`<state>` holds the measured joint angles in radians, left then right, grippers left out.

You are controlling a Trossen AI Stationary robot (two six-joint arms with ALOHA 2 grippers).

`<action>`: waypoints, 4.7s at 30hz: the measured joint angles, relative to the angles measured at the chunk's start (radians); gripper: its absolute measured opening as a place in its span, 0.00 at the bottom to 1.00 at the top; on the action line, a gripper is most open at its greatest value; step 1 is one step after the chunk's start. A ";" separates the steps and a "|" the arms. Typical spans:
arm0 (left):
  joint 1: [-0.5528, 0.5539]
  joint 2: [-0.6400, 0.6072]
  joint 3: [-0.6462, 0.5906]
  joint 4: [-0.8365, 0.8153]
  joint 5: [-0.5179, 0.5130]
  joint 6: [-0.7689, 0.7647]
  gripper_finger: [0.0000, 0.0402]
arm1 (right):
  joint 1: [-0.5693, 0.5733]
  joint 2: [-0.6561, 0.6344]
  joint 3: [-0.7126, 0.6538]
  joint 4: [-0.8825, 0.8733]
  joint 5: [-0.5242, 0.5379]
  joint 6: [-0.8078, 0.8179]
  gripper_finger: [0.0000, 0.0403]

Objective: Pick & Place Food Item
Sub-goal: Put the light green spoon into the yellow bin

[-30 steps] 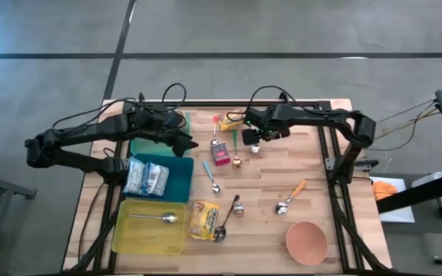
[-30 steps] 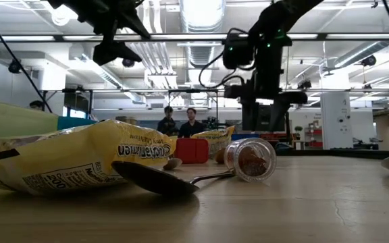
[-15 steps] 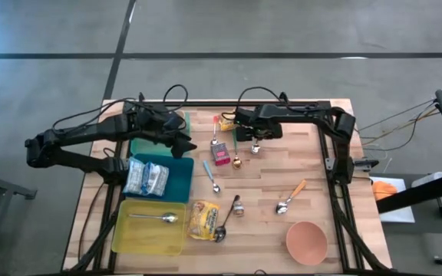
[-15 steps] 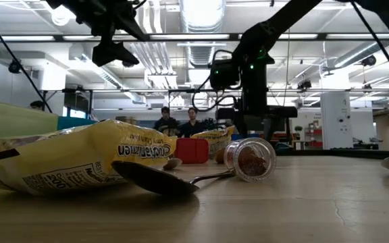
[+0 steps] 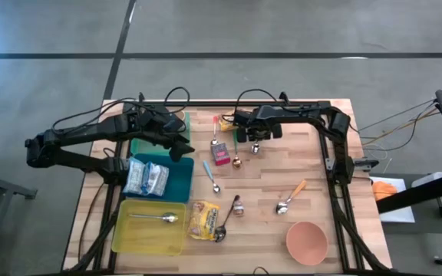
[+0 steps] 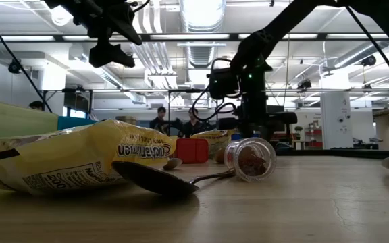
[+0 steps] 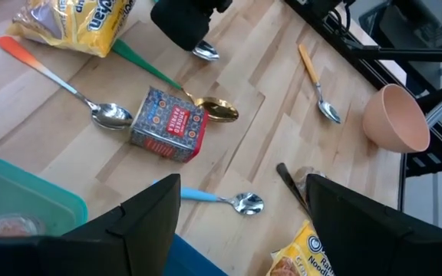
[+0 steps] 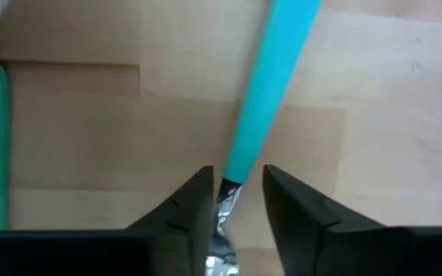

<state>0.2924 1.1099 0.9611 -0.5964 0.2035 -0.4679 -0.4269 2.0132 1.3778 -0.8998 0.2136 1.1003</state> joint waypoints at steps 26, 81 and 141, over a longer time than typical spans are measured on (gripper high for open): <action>0.000 0.000 0.002 0.000 0.027 -0.065 0.71 | -0.018 -0.011 -0.071 0.066 -0.008 -0.081 0.26; -0.030 0.354 0.000 0.786 0.112 -0.811 0.71 | 0.403 -0.556 -0.075 0.116 -0.160 -0.718 0.06; -0.056 0.365 0.001 0.780 0.167 -0.841 0.47 | 0.428 -0.533 -0.057 0.231 -0.209 -0.662 0.05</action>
<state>0.2363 1.4746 0.9623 0.1833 0.3706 -1.3091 0.0008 1.4805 1.3211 -0.6687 0.0042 0.4385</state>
